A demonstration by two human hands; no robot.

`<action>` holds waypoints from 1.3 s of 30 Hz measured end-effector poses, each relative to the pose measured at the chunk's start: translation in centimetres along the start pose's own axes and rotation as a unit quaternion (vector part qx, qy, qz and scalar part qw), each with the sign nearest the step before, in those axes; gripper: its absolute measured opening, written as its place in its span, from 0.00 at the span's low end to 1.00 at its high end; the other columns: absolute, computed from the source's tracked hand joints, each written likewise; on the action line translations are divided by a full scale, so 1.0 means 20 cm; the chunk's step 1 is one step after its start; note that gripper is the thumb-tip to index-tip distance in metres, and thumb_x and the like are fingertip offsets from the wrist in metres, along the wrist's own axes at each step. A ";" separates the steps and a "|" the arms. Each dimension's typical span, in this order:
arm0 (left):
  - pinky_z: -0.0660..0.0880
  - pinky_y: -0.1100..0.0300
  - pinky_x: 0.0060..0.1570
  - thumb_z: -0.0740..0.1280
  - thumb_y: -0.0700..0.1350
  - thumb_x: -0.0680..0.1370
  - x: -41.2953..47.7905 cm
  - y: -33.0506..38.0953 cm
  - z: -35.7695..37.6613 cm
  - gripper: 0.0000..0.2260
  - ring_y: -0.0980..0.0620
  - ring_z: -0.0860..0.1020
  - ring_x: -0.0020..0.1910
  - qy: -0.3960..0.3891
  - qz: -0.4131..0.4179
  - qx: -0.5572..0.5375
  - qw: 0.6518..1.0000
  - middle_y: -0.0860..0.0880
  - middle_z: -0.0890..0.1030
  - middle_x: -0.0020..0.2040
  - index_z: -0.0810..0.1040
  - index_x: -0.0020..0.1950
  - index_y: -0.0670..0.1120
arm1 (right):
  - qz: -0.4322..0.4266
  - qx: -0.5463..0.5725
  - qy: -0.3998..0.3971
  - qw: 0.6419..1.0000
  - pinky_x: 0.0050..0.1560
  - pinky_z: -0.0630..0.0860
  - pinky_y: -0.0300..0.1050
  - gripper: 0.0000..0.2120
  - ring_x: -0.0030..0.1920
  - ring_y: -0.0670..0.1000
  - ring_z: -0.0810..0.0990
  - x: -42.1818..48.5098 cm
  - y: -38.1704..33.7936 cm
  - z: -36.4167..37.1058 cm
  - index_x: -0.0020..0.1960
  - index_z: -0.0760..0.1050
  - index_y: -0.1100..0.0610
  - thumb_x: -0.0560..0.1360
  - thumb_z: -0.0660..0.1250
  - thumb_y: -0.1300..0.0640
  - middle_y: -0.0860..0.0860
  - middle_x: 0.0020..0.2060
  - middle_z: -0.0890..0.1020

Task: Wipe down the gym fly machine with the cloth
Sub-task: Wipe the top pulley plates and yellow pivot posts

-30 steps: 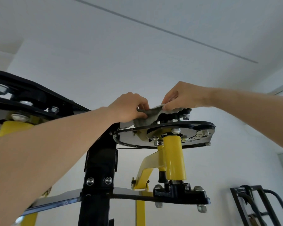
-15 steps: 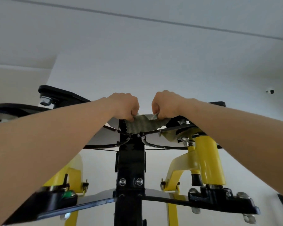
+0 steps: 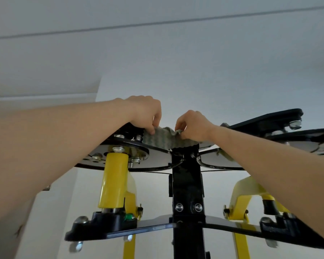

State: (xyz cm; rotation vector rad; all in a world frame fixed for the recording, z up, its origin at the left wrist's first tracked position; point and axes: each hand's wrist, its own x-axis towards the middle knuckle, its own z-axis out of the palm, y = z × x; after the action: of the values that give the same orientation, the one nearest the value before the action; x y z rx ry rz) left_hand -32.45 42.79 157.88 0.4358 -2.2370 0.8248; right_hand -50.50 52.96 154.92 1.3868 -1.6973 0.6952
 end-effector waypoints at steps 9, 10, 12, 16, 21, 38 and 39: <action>0.76 0.60 0.47 0.78 0.48 0.72 -0.20 -0.09 -0.09 0.04 0.59 0.81 0.45 0.031 0.005 -0.101 0.994 0.61 0.83 0.39 0.84 0.40 0.55 | 0.000 0.230 -0.045 0.972 0.49 0.83 0.47 0.05 0.40 0.49 0.81 -0.08 -0.04 -0.05 0.46 0.83 0.59 0.72 0.77 0.63 0.55 0.38 0.82; 0.75 0.62 0.45 0.78 0.48 0.72 -0.22 -0.09 -0.10 0.03 0.61 0.81 0.42 0.026 0.011 -0.123 0.992 0.61 0.83 0.36 0.85 0.42 0.54 | 0.000 0.236 -0.066 0.970 0.49 0.84 0.46 0.05 0.40 0.49 0.82 -0.10 -0.03 -0.05 0.46 0.83 0.58 0.72 0.77 0.63 0.54 0.38 0.82; 0.76 0.64 0.44 0.77 0.47 0.73 -0.25 -0.08 -0.10 0.02 0.63 0.81 0.40 -0.009 0.025 -0.155 0.988 0.61 0.84 0.36 0.87 0.44 0.53 | -0.005 0.238 -0.106 0.965 0.48 0.84 0.44 0.05 0.40 0.48 0.84 -0.14 -0.02 -0.05 0.46 0.83 0.55 0.72 0.77 0.63 0.53 0.39 0.84; 0.75 0.69 0.34 0.72 0.40 0.78 -0.32 -0.07 -0.11 0.06 0.59 0.81 0.35 -0.137 0.018 -0.211 0.968 0.56 0.85 0.37 0.86 0.52 0.49 | -0.019 0.231 -0.152 0.961 0.52 0.84 0.47 0.06 0.47 0.49 0.86 -0.21 -0.03 -0.04 0.49 0.84 0.54 0.73 0.76 0.62 0.52 0.43 0.87; 0.76 0.69 0.37 0.70 0.39 0.80 -0.40 -0.10 -0.15 0.09 0.61 0.80 0.35 -0.146 -0.002 -0.221 0.964 0.56 0.84 0.37 0.85 0.53 0.52 | -0.044 0.258 -0.141 0.955 0.58 0.82 0.54 0.08 0.50 0.53 0.85 -0.23 -0.16 -0.05 0.53 0.84 0.56 0.75 0.74 0.63 0.54 0.46 0.86; 0.77 0.58 0.50 0.77 0.50 0.74 -0.56 -0.13 -0.09 0.12 0.58 0.81 0.48 0.021 -0.043 -0.247 0.968 0.56 0.84 0.48 0.82 0.56 0.56 | -0.090 0.205 -0.111 0.968 0.37 0.70 0.25 0.03 0.32 0.39 0.77 -0.18 -0.38 -0.04 0.47 0.85 0.49 0.74 0.76 0.56 0.48 0.37 0.86; 0.77 0.57 0.53 0.74 0.50 0.76 -0.53 -0.10 -0.08 0.10 0.57 0.81 0.51 -0.006 -0.031 -0.218 0.975 0.56 0.84 0.50 0.83 0.57 0.56 | -0.086 0.173 -0.117 0.974 0.36 0.70 0.25 0.03 0.32 0.39 0.77 -0.17 -0.35 -0.05 0.48 0.85 0.51 0.74 0.76 0.56 0.50 0.37 0.86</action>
State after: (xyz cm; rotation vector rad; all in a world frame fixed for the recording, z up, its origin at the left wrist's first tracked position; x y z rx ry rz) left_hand -23.24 43.14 151.98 0.2952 -2.3175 0.2812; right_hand -43.26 53.89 151.96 1.9003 -1.6590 0.7793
